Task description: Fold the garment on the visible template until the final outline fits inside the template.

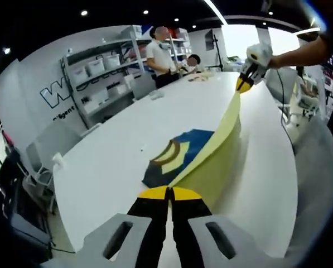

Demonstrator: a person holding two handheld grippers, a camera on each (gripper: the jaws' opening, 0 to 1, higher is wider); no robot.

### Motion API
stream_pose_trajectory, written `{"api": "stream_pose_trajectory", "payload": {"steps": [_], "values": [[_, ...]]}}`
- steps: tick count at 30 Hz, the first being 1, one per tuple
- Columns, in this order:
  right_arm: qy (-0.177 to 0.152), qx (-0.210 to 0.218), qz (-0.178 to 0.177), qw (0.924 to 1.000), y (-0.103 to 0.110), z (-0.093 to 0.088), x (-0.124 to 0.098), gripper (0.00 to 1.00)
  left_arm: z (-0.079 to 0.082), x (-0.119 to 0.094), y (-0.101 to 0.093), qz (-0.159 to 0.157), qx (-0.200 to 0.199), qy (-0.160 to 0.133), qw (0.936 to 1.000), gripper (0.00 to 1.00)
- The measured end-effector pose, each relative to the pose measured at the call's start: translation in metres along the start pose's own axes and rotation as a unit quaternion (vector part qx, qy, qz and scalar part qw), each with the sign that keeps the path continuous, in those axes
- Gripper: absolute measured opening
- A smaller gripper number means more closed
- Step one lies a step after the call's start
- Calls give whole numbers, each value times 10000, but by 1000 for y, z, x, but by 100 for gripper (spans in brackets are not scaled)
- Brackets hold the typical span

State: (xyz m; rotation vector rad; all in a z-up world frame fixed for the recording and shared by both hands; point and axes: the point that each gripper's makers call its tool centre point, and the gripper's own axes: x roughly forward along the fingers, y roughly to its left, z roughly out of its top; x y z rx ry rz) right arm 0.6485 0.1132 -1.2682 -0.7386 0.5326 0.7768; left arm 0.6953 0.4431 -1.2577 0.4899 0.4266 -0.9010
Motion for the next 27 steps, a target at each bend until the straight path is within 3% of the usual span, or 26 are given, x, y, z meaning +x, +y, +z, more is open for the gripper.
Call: {"api": "stream_pose_trajectory", "payload": {"steps": [19,27], "values": [[58,431,-239,9988,-52,9,30,0,19,31,55,294,-160,-9,9994,5],[103,602,-255,9978,-65,8,46,0,13,48,69,334,-286,89,9990,5]]}}
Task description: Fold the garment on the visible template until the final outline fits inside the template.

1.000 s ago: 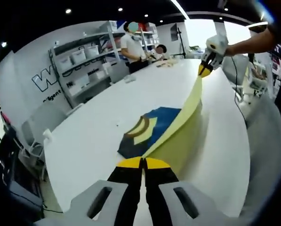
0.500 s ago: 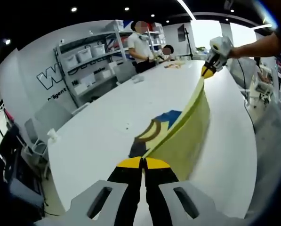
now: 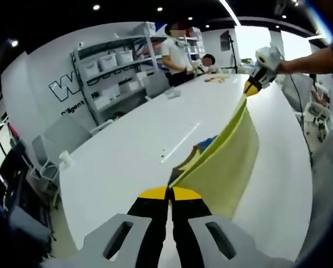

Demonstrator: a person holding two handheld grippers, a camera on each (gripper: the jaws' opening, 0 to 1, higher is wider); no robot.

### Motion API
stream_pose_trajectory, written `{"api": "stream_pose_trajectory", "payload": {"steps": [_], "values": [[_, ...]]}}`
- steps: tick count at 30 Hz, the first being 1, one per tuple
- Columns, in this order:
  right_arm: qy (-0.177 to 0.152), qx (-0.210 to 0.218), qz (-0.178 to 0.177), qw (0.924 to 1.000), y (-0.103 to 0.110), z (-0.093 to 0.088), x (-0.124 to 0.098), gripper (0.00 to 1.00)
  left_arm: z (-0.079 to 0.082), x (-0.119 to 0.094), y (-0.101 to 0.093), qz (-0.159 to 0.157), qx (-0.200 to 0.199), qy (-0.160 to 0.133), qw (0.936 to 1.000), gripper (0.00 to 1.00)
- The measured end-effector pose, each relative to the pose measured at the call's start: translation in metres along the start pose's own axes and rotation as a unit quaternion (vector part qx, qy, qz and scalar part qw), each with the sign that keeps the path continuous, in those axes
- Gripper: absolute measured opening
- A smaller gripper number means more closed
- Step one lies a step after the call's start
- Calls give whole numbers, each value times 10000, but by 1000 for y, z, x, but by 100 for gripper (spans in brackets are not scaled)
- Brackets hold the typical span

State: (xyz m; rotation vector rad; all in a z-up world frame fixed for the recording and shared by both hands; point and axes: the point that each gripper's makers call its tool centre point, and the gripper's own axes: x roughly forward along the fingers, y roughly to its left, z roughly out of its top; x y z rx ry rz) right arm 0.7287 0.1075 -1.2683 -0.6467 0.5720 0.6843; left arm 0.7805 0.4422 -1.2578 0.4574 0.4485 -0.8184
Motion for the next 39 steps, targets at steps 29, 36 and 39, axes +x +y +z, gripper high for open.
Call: {"api": "stream_pose_trajectory", "payload": {"steps": [29,36,39], "values": [[373,765,-46,9964,-43,-26,89,0,-32,77,39,88,-400,449,9982,5],[417,877,-24,9953,-47,-32,106,0,-45,92,41,79,-534,601,9967,5],[439,940,17,9946,-46,-35,117,0,-57,100,45,67,-630,749,9952,5]]}}
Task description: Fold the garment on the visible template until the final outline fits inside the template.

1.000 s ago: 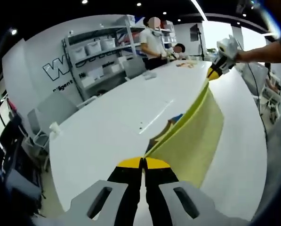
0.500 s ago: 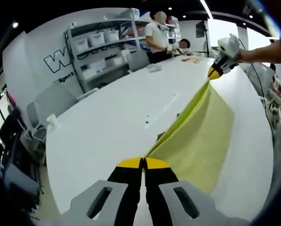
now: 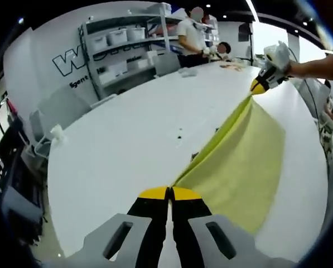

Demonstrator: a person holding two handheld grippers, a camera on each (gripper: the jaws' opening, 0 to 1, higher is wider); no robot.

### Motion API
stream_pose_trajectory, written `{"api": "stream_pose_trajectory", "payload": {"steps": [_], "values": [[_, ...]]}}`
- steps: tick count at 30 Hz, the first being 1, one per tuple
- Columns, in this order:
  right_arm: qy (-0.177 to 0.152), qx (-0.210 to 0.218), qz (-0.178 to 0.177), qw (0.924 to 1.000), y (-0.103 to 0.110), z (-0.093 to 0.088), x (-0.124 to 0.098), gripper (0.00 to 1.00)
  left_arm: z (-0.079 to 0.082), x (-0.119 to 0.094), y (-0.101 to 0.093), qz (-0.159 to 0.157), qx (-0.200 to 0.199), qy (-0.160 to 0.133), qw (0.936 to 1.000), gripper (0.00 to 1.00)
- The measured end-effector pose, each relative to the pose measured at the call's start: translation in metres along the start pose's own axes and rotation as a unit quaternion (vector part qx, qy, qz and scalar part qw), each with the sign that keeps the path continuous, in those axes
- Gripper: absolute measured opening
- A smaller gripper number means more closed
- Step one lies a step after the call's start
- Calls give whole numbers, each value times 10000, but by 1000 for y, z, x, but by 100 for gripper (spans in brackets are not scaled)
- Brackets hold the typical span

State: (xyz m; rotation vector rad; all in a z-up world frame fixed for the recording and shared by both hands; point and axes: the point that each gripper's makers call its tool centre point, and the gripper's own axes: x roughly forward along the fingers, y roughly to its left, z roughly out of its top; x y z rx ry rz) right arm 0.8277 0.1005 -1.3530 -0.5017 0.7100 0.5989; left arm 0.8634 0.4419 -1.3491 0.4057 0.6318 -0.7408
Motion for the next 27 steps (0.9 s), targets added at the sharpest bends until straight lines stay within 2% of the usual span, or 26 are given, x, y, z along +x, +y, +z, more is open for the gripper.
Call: {"api": "stream_pose_trajectory", "payload": {"steps": [3,9,14,19,20,22,24,27], "values": [[43,28,22,10000,1,-3,10,0,-7,6,0,-13,-50,104,9999,5],[224,216,23,9995,-1,-15,24,0,-11,19,-1,7,12,147,9999,5],[221,318,-16,9992,-1,-18,33,0,-19,29,-1,77,113,251,9996,6],[198,333,2,9992,1,-21,38,0,-14,35,-1,133,806,184,9965,7],[224,461,-5,9987,1,-23,39,3,-13,35,0,199,871,180,9958,7],[114,597,16,9981,3,-22,39,11,-10,36,2,216,712,115,9972,14],[126,593,27,9982,5,-23,39,13,-10,36,3,223,611,106,9978,20],[186,503,45,9985,8,-28,39,13,-11,34,4,239,610,102,9978,17]]}}
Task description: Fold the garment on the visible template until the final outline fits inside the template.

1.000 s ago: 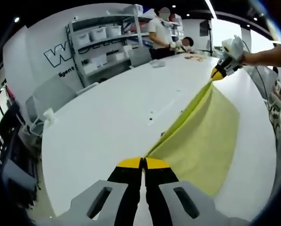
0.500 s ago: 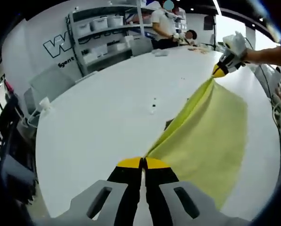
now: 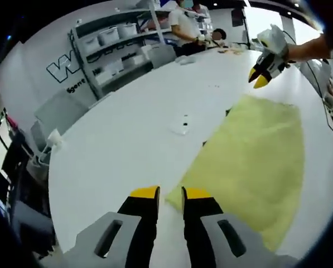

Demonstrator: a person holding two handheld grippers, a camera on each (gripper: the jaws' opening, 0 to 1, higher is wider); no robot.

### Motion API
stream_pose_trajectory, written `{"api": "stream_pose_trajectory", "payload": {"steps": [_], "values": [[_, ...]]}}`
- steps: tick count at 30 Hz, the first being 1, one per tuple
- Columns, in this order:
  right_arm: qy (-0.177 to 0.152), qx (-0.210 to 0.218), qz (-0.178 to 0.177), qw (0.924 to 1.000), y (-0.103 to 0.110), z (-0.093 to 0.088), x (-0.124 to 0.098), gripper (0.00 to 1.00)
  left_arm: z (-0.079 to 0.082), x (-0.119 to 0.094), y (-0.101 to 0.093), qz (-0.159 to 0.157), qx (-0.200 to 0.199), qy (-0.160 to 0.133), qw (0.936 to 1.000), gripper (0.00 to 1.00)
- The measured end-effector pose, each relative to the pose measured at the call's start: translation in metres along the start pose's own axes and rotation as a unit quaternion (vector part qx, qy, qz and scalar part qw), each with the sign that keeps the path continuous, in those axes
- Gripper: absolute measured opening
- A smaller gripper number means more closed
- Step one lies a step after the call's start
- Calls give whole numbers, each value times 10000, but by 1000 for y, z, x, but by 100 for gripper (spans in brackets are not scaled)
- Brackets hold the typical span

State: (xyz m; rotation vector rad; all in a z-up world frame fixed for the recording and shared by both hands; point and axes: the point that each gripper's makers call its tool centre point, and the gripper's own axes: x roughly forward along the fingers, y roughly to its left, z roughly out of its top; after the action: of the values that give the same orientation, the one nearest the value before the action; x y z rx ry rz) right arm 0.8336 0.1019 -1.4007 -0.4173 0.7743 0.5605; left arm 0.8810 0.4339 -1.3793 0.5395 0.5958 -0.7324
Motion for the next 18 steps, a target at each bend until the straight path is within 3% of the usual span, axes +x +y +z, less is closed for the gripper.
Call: {"api": "stream_pose_trajectory", "payload": {"steps": [11,18], "values": [[13,70,24,10000,3,-4,-7,17,-9,-10,1,38,-141,17,9999,18],[-167,227,115,9995,9,2,-12,34,-10,-18,3,75,-258,5,9996,23]]}}
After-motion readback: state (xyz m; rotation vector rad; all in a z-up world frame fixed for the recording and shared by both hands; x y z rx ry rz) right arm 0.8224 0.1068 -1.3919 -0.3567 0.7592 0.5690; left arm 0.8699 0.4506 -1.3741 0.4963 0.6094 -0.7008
